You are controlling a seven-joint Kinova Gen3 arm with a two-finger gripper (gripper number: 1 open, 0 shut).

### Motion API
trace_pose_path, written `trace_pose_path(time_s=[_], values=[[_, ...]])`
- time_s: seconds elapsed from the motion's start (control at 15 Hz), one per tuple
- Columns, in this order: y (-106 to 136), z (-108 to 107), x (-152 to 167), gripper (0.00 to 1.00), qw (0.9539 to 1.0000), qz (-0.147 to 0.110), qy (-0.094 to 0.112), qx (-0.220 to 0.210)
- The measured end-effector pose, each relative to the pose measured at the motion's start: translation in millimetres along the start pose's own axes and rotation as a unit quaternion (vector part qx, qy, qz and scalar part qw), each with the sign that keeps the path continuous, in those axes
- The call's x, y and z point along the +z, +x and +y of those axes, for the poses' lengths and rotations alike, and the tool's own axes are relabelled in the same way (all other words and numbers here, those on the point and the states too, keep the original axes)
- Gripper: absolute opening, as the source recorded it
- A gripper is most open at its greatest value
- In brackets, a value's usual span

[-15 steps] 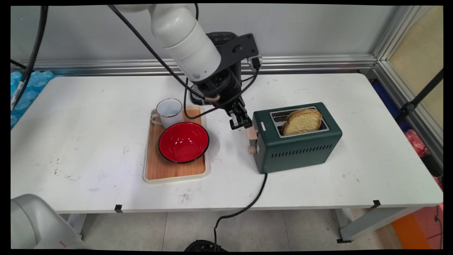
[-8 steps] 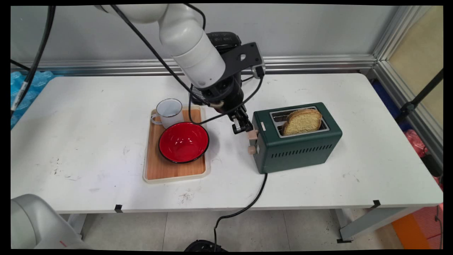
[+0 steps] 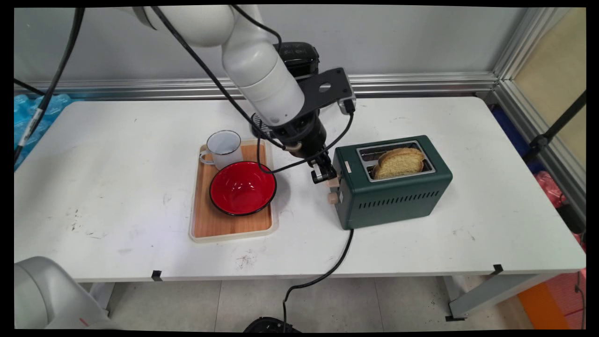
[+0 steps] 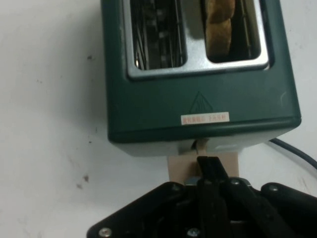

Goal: Press the toaster switch

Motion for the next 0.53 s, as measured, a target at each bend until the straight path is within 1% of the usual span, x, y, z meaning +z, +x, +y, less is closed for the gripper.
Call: trace_pose_path(time_s=[0.53], values=[[-5, 0, 15, 0.0, 0.9999, -0.013, 0.0, -0.005]])
